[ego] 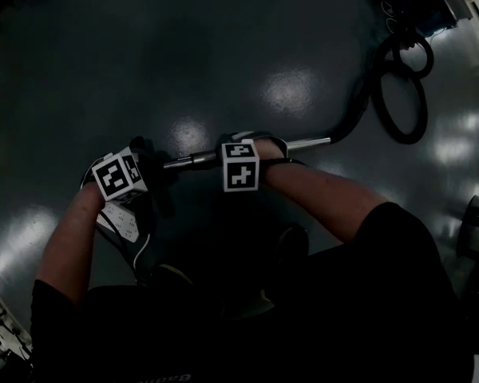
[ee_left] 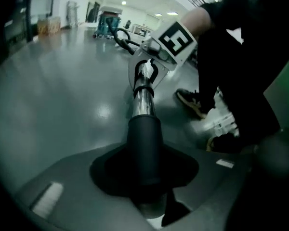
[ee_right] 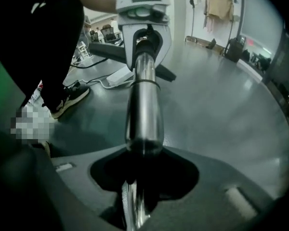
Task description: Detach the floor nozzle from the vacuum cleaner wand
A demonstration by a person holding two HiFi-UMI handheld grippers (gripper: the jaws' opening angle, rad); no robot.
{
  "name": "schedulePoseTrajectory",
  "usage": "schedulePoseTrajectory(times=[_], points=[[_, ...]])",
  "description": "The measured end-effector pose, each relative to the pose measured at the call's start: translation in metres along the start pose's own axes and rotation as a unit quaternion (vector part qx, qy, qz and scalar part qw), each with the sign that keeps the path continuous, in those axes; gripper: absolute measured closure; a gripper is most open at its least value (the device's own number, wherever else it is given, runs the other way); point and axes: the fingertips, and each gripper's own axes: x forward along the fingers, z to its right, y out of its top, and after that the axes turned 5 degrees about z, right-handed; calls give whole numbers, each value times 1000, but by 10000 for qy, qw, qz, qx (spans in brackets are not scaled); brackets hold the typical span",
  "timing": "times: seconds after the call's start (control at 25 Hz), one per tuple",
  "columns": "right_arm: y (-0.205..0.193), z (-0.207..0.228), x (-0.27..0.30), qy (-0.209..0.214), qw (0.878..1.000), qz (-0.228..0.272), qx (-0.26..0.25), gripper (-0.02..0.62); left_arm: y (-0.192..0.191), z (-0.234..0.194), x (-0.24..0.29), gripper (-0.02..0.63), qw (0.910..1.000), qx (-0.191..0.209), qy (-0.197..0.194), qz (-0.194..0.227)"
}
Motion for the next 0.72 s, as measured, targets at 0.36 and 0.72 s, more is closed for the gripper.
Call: schedulePoseTrajectory(times=[0.36,0.72], points=[[-20,-7,-2,239,9993,-266,52,457,2,-4,4,456,9930,635,925,-371],[-57,7,6,-73,9980,-530,326,456,-12,-41,35,456,9787,696,1928,-69]])
